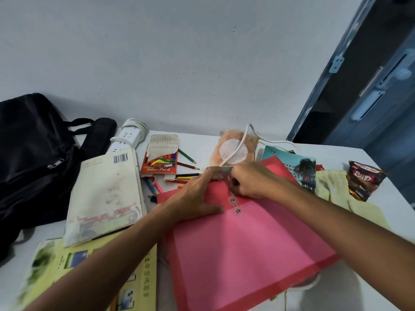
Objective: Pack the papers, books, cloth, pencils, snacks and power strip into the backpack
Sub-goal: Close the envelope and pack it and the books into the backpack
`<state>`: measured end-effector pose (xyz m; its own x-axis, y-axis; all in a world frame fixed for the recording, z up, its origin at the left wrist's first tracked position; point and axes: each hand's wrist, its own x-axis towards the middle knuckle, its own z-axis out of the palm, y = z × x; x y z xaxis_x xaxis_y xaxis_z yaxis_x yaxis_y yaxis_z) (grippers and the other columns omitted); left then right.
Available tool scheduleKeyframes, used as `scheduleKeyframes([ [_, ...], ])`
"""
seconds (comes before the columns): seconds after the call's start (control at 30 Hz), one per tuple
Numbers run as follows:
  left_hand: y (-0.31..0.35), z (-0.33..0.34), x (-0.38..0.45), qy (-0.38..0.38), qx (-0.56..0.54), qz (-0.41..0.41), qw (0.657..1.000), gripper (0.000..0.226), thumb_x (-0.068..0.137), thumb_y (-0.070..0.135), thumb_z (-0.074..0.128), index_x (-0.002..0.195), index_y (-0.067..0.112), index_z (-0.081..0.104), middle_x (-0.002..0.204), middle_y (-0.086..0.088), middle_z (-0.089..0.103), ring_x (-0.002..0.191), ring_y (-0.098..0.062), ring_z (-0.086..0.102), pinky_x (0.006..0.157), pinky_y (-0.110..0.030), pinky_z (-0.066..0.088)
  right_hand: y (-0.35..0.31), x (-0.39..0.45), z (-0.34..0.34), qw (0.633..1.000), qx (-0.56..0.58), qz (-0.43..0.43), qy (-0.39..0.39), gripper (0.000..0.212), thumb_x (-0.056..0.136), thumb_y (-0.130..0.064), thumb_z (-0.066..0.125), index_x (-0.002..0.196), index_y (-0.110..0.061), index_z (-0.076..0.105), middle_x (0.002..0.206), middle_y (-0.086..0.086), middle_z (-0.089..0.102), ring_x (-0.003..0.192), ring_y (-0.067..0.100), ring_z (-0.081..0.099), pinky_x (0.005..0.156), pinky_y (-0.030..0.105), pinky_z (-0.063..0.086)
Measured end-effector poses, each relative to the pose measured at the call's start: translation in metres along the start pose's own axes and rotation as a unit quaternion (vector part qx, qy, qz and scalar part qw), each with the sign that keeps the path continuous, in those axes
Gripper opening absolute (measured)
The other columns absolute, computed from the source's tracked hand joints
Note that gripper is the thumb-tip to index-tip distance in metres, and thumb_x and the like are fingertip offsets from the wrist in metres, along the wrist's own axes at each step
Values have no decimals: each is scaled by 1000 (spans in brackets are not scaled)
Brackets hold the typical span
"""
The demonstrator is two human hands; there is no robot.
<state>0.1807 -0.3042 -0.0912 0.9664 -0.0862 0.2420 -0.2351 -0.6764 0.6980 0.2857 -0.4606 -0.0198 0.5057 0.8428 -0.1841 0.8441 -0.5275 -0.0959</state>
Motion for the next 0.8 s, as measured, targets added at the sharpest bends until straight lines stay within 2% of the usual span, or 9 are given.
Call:
scheduleKeyframes([
  [0.1,0,0,0,-3,15,1,1000,79,64,33,86,128,17,44,127,4,56,119,-4,50,98,-11,36,3,-5,2,1000,-9,14,16,20,78,-19,65,62,-19,53,66,-4,52,65,20,53,49,28,31],
  [0.17,1,-1,0,-3,24,2,1000,76,65,32,86,128,14,46,126,3,56,117,-5,50,95,-4,31,6,-10,6,1000,-20,10,22,11,79,-19,64,71,-12,61,72,0,61,70,22,59,52,29,39],
  [0.2,1,-1,0,-4,26,2,1000,75,66,32,85,128,13,47,126,4,56,117,-5,50,94,-2,29,7,-12,7,1000,-23,4,19,7,78,-19,63,77,-12,66,76,1,65,74,22,61,56,31,44],
  [0.3,0,-1,-1,-3,25,-4,1000,78,65,33,86,129,14,46,125,4,57,116,-4,50,93,-2,30,11,-23,7,999,-28,-20,-9,16,76,-16,59,86,-19,71,85,-3,69,81,20,62,64,32,49],
  [0.43,0,-1,0,-2,16,-15,1000,86,63,38,86,134,20,41,129,4,58,122,-4,50,96,-13,35,1,-38,5,996,-66,-64,-14,19,79,-13,53,89,-18,68,89,-1,66,85,23,60,67,32,46],
  [0.53,-1,0,0,-5,11,-22,1000,94,63,40,86,140,23,33,131,5,57,125,-3,47,96,-7,30,-11,-39,4,992,-86,-87,-13,14,83,-14,53,88,-19,65,92,1,63,86,25,60,62,30,37],
  [0.63,-2,2,0,-4,6,-12,1000,102,63,39,86,144,20,28,131,1,57,124,-4,48,97,-1,27,-19,-31,3,986,-114,-117,-19,14,86,-17,53,93,-14,65,97,4,63,88,29,60,61,31,33],
  [0.73,-5,4,0,5,9,10,1000,107,64,38,87,147,16,22,127,-4,59,123,-11,52,101,-13,36,-27,-21,3,980,-124,-147,-49,15,87,-18,55,95,-14,66,99,4,65,88,28,61,62,31,33],
  [0.8,-5,3,0,6,1,10,1000,112,63,36,87,148,20,17,127,-4,60,123,-11,52,101,-20,40,-27,-12,1,981,-102,-149,-70,14,82,-16,58,91,-19,69,94,1,67,84,25,62,62,33,39],
])
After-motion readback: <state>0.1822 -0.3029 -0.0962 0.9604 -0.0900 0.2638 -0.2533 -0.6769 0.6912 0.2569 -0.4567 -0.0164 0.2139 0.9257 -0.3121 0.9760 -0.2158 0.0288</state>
